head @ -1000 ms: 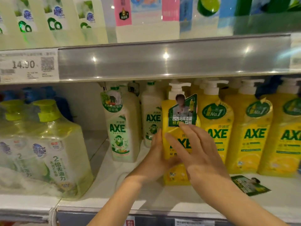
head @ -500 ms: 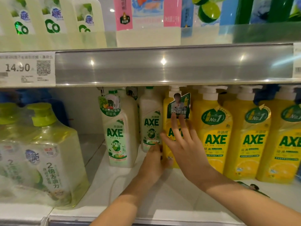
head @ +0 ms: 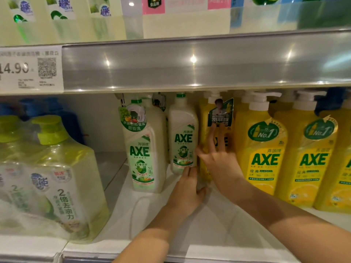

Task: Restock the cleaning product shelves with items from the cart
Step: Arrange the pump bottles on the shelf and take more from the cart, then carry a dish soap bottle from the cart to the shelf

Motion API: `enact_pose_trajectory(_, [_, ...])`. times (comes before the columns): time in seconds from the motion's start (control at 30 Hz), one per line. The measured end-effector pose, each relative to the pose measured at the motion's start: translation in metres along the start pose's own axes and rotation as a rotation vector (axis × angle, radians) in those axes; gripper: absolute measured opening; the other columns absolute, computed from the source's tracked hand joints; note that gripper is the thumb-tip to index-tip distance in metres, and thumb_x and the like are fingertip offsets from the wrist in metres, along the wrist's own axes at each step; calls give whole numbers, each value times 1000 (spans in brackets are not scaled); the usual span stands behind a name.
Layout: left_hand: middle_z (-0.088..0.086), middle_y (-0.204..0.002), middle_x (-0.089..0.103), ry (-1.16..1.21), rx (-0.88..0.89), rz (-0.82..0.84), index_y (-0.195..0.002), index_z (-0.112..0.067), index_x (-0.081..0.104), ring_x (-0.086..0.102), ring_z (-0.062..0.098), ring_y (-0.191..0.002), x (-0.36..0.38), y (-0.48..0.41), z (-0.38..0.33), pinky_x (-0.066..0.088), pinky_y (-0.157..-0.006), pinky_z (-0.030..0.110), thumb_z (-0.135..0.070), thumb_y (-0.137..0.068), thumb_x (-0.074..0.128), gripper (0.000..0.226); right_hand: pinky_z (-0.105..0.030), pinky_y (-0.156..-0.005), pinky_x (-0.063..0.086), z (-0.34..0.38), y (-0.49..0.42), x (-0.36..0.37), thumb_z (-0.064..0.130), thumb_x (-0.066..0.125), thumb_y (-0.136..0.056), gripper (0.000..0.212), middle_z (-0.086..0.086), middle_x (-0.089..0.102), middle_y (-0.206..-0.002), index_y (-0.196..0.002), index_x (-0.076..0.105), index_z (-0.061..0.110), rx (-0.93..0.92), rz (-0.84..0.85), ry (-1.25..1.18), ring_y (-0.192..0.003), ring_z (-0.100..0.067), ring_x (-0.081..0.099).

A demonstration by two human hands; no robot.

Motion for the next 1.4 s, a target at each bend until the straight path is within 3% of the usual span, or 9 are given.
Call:
enact_pose_trajectory(0.17, [7,-137,42,-21,17,23,-136,-12,44,53,28,-117,1,1,-1,49,-92,38,-35,-84,57,58,-45,-61,57,0,3,-4,14,89,-53,56,-32,49,-136,-105,68,22,-51,-71,-96,-119,-51,52])
enact_pose_trajectory(0.27, [6,-144,36,-85,44,49,-145,-12,33,49,26,-124,-2,1,0,40,-103,33,-25,-89,57,62,-47,-87,53,-3,40,-13,22,95,-42,84,-23,52,-136,-118,60,23,-147,-151,-332,-120,-47,52])
enact_pose_trajectory(0.33, [7,-136,45,-58,112,48,-137,-9,43,50,19,-121,-5,-1,-7,39,-100,26,-16,-90,58,50,-41,-96,49,-13,66,-14,33,87,-58,67,-14,54,-134,-119,58,25,-218,-200,-533,-123,-36,52])
enact_pose_trajectory(0.47, [-7,-92,62,195,87,-90,-94,-24,61,59,-2,-76,-15,-3,-27,48,-68,22,-10,-92,61,14,-8,-81,42,-31,83,-6,28,65,-87,21,14,60,-106,-103,55,38,-3,-175,-1182,-99,3,55])
enact_pose_trajectory(0.67, [-14,-68,63,342,-6,-231,-77,-31,60,60,4,-65,-50,24,-61,54,-63,28,-12,-91,63,24,-10,-66,48,-24,76,-30,8,71,-84,28,13,68,-80,-87,60,34,216,-150,-1553,-78,0,63])
enact_pose_trajectory(0.87, [-10,-61,62,450,-159,-530,-75,-20,62,59,2,-57,-105,118,-75,50,-53,19,-9,-90,64,19,-36,-65,52,29,94,-80,29,71,-78,5,6,68,-74,-78,66,26,85,21,-1904,-69,-9,62])
enact_pose_trajectory(1.03, [-2,-66,62,466,-298,-790,-80,-9,63,60,11,-60,-163,226,-44,49,-55,21,-12,-93,61,13,-22,-55,47,115,118,-134,39,63,-71,14,-2,64,-69,-80,67,28,-174,257,-2102,-60,-8,56])
enact_pose_trajectory(1.3, [-3,-68,63,277,-532,-1045,-79,-23,62,60,12,-63,-278,424,28,53,-58,35,-27,-89,64,12,-13,-44,43,338,190,-235,16,64,-77,5,-5,65,-62,-74,63,13,-493,684,-2271,-49,-5,54])
enact_pose_trajectory(1.4, [3,-68,62,185,-619,-1135,-77,-20,61,57,11,-60,-325,504,49,51,-57,27,-20,-91,64,14,-13,-42,43,418,226,-280,11,65,-80,7,1,66,-59,-74,61,10,-589,873,-2263,-47,-5,54])
Point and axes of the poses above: each hand's wrist, its own y-axis away from the middle knuckle, its own x-axis out of the palm, z = x × y, the point moved 1 cm from there along -y, towards the middle knuckle
